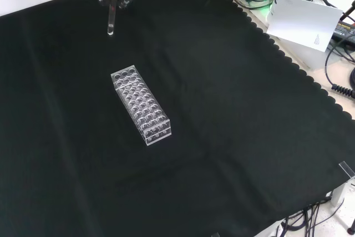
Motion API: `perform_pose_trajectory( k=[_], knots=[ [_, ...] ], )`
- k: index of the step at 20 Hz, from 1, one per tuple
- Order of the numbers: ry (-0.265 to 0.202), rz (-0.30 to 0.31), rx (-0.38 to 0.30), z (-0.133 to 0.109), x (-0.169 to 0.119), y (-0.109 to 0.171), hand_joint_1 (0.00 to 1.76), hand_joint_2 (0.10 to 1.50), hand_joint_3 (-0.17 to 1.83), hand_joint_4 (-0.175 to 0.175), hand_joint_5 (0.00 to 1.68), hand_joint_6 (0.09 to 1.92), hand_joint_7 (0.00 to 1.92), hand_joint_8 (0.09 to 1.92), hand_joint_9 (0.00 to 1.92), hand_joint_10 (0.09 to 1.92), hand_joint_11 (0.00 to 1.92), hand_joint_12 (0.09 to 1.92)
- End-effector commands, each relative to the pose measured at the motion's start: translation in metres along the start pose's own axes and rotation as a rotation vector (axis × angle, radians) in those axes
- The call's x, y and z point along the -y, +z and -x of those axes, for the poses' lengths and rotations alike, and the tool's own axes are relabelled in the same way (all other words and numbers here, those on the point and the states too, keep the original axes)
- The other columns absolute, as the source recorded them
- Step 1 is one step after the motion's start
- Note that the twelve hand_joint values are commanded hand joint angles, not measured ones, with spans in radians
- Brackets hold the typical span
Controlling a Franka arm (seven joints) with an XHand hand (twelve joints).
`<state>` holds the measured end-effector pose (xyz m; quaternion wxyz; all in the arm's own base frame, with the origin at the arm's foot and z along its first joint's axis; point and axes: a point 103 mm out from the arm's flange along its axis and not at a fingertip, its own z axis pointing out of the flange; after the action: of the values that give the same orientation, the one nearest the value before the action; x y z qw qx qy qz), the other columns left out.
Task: Shake the test tube.
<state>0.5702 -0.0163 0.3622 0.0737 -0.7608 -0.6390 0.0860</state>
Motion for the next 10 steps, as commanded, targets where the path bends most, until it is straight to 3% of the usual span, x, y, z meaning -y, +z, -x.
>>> perform_pose_trajectory(
  k=[1,10],
  knots=[
    [-0.038,-0.012,-0.012,-0.017,0.003,0.004,1.44,0.59,0.68,-0.175,1.28,0.47,1.45,0.66,1.57,0.09,1.24,0.87],
    [-0.229,-0.023,-0.096,-0.125,0.009,0.005,1.44,0.59,0.68,-0.175,1.28,0.47,1.45,0.66,1.57,0.09,1.24,0.87]
  ],
)
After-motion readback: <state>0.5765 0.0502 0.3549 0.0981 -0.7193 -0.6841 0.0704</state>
